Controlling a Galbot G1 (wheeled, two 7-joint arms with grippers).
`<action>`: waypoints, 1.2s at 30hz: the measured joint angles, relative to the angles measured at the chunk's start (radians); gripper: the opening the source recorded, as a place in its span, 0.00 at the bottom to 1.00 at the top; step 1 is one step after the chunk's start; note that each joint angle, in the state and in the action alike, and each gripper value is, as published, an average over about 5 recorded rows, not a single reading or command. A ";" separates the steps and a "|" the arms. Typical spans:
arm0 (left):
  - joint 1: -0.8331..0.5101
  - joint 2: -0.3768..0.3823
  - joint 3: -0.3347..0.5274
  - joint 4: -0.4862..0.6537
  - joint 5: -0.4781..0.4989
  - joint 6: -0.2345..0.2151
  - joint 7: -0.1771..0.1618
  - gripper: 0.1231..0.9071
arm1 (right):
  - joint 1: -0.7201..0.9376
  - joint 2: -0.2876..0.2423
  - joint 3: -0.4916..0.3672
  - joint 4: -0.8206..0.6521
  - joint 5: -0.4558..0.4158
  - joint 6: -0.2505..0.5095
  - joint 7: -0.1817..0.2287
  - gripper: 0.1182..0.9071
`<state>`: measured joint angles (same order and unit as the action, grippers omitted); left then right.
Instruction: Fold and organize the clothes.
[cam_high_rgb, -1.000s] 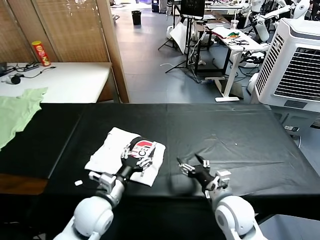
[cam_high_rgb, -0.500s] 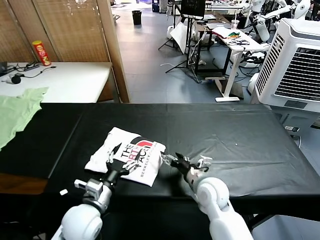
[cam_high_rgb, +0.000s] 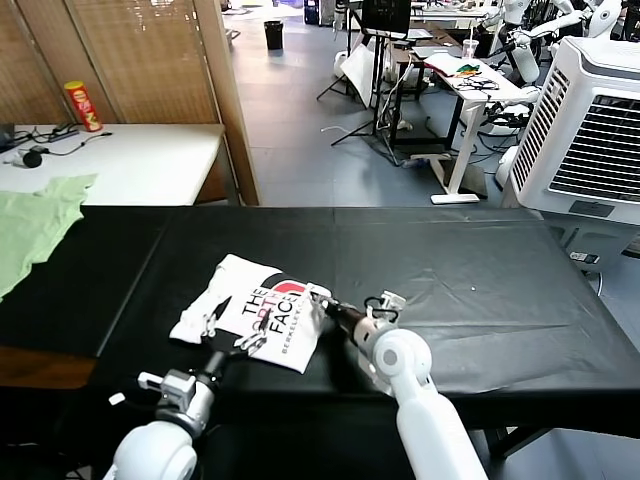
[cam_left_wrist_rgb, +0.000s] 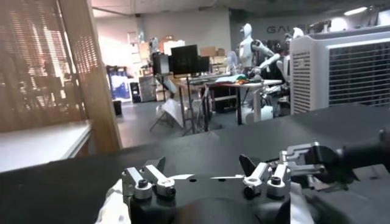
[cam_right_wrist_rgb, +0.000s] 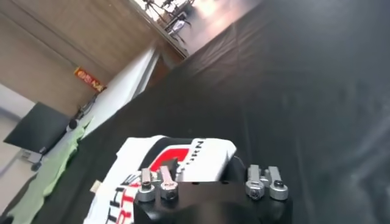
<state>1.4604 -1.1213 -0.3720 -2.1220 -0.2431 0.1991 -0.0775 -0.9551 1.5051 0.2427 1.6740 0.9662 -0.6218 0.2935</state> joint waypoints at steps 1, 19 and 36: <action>0.002 -0.002 -0.001 0.000 0.000 -0.001 0.000 0.86 | 0.004 0.000 0.001 -0.006 -0.004 0.001 -0.004 0.30; 0.042 -0.041 -0.037 0.003 -0.001 -0.024 0.000 0.86 | 0.201 -0.116 -0.019 -0.225 -0.488 0.086 -0.330 0.07; 0.088 -0.050 -0.030 0.013 -0.085 -0.062 -0.109 0.86 | -0.303 -0.300 0.129 0.289 -0.780 0.396 -0.282 0.86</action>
<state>1.5488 -1.1713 -0.4023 -2.1092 -0.3281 0.1370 -0.1869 -1.2582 1.2054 0.3719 1.9629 0.1865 -0.2261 0.0113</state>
